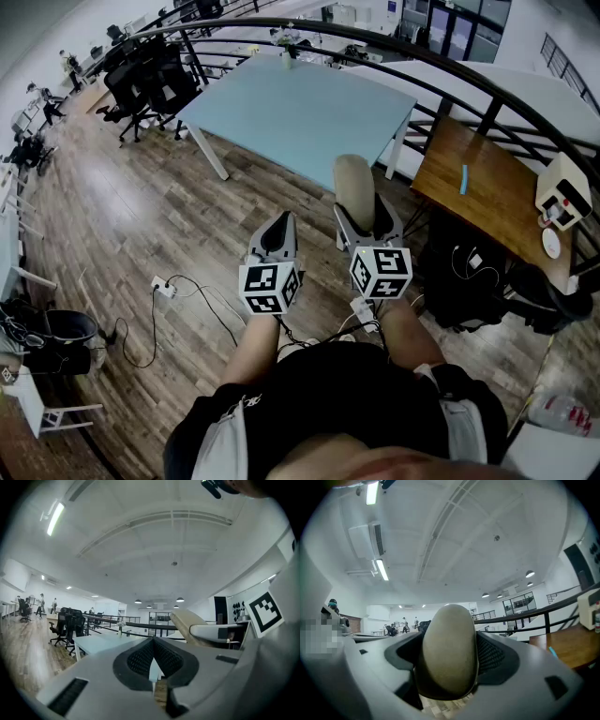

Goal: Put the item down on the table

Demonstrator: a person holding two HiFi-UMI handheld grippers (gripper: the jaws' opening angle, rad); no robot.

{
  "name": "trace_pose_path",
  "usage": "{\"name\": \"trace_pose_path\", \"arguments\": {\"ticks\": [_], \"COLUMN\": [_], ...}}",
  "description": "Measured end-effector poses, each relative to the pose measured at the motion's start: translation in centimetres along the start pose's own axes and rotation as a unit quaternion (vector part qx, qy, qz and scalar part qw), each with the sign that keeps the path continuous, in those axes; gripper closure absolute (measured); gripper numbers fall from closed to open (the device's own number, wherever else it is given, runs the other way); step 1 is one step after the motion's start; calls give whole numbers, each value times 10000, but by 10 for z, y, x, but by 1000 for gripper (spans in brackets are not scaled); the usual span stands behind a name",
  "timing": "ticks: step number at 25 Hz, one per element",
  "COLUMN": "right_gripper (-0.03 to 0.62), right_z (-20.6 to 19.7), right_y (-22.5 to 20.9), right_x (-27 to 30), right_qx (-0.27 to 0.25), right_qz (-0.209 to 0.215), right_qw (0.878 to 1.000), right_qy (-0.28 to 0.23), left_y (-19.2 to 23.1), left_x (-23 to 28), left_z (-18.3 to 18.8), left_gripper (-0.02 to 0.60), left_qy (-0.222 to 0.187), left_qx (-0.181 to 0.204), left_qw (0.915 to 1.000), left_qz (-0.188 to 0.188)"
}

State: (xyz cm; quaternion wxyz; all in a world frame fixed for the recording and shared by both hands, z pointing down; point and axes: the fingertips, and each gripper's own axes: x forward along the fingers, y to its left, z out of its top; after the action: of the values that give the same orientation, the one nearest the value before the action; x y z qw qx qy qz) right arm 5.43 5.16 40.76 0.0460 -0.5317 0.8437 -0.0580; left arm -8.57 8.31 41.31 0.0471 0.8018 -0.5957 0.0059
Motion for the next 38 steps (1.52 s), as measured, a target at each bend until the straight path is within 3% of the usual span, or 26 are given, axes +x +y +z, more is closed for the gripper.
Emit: {"name": "trace_pose_path", "arguments": {"ticks": [19, 38], "right_gripper": [227, 227], "right_z": [3, 2], "right_y": [15, 45], "right_x": [-24, -20], "right_qx": [106, 99], "right_qz": [-135, -423], "right_qw": [9998, 9985], "right_qy": [-95, -319], "left_y": [-4, 24], "left_x": [-18, -22], "left_z": [2, -3], "left_gripper": [571, 571], "left_qy": [-44, -88], "left_qx": [-60, -70], "left_qw": [9996, 9978], "left_qz": [-257, -650]}}
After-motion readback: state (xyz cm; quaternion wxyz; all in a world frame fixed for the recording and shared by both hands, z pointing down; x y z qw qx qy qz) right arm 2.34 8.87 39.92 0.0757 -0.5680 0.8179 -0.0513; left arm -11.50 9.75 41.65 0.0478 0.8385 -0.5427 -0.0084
